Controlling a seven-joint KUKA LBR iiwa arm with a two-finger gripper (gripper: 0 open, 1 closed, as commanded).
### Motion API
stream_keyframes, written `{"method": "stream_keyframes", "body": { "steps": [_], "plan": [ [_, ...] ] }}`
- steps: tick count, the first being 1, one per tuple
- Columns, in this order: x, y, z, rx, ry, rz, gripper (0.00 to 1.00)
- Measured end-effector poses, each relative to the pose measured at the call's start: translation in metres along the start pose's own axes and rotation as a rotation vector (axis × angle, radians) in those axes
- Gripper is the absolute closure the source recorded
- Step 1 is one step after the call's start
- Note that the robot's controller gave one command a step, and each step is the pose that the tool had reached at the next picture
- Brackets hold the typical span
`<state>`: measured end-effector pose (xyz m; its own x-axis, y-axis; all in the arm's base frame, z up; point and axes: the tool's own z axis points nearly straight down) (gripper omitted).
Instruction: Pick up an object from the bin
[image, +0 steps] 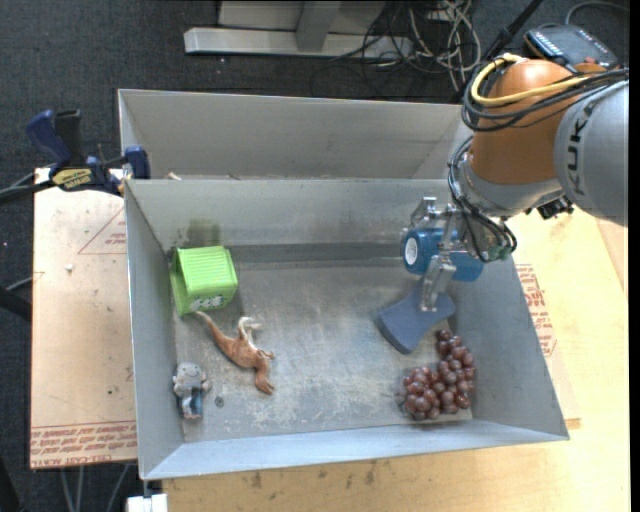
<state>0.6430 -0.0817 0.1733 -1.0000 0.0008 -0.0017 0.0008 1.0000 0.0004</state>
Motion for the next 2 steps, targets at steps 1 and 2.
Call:
{"method": "stream_keyframes", "body": {
  "steps": [1,2],
  "plan": [
    [-0.004,-0.020,0.023,-0.001,-0.007,-0.201,0.00],
    [0.008,-0.041,0.048,-0.001,0.002,-0.503,0.00]
  ]
}}
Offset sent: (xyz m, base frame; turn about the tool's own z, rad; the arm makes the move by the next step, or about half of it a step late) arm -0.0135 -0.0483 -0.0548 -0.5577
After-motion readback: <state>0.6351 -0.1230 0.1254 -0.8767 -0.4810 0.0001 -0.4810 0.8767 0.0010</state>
